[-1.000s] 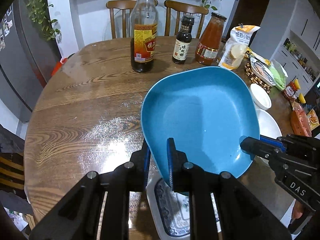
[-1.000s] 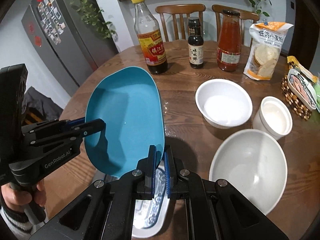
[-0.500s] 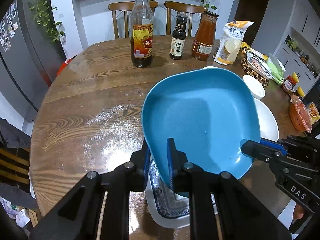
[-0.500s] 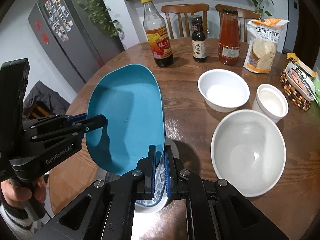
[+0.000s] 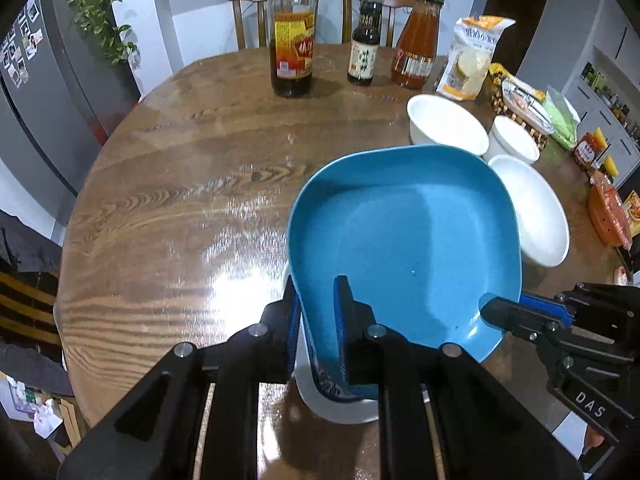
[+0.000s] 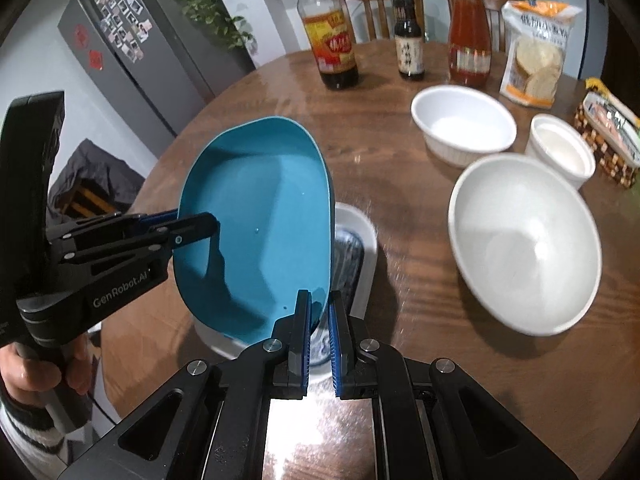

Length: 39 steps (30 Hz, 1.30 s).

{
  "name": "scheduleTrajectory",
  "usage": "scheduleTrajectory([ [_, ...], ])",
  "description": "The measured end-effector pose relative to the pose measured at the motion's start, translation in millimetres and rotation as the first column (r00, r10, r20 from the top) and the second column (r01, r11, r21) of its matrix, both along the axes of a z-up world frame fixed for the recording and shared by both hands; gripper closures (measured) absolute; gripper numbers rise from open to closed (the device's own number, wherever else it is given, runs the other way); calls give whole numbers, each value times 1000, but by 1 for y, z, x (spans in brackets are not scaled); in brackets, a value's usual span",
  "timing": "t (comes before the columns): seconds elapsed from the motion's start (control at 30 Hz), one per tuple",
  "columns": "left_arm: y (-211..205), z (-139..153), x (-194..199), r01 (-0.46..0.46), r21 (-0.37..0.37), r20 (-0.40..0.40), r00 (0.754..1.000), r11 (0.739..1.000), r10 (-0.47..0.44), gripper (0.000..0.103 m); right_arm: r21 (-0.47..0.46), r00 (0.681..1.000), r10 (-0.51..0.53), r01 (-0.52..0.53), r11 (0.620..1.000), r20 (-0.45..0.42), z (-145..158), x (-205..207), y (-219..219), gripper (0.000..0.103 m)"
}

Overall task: Organize plates and bowls
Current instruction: 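Lift the blue bowl with the left gripper over the stacked plates, then lower the blue bowl onto the stacked patterned plates with the left gripper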

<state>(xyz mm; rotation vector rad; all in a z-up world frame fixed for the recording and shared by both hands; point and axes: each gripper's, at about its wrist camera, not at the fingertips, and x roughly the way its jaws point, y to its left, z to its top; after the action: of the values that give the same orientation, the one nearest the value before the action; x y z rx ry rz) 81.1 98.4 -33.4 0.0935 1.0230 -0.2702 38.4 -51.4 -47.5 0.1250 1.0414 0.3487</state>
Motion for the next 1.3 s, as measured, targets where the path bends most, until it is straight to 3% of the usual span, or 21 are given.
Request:
scheduleTrajectory([
  [0.37,-2,-26,-5,10,44,-76,997,999,-7,88,26,997,1,1,1000,-72,-24,-6,0,93],
  [0.83,-9,-35,1,40,103,-103,994,994,-29,88,-22,994,-7,4,1000,-111,-33,-4,5,92],
  [1.3,-9,-41,6,44,109,-111,993,993,-31,87,-52,993,-15,9,999,-114,-36,3,15,91],
])
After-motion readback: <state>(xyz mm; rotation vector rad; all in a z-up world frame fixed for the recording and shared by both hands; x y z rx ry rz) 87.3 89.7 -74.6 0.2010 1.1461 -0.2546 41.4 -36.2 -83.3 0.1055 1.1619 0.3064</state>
